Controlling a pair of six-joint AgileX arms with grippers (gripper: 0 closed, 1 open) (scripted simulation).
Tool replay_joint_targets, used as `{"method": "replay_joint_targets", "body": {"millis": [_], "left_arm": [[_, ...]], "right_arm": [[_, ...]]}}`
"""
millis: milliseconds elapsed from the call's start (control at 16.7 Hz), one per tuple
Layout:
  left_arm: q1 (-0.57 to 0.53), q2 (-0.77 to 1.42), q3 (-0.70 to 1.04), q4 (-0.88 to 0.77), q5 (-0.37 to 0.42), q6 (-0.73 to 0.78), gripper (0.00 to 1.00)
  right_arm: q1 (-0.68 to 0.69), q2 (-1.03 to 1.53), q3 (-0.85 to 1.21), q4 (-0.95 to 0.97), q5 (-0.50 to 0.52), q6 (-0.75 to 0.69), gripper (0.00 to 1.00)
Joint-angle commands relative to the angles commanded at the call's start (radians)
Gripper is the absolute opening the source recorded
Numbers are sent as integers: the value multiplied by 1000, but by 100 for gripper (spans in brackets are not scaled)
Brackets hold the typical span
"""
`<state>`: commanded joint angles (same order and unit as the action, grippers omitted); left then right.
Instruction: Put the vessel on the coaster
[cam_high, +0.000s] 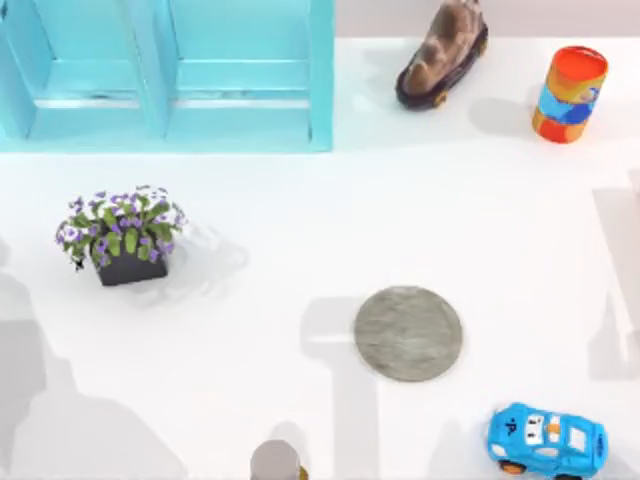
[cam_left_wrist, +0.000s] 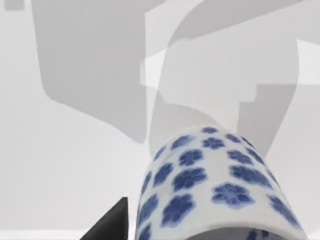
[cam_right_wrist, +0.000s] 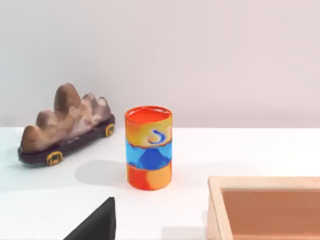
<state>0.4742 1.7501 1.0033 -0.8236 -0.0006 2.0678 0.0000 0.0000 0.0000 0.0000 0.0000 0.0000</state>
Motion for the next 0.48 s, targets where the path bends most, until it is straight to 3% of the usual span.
{"method": "replay_joint_targets", "body": {"millis": [480], "left_arm": [[0,0,0,0,0,0,17]], "right_arm": [[0,0,0,0,0,0,100]]}}
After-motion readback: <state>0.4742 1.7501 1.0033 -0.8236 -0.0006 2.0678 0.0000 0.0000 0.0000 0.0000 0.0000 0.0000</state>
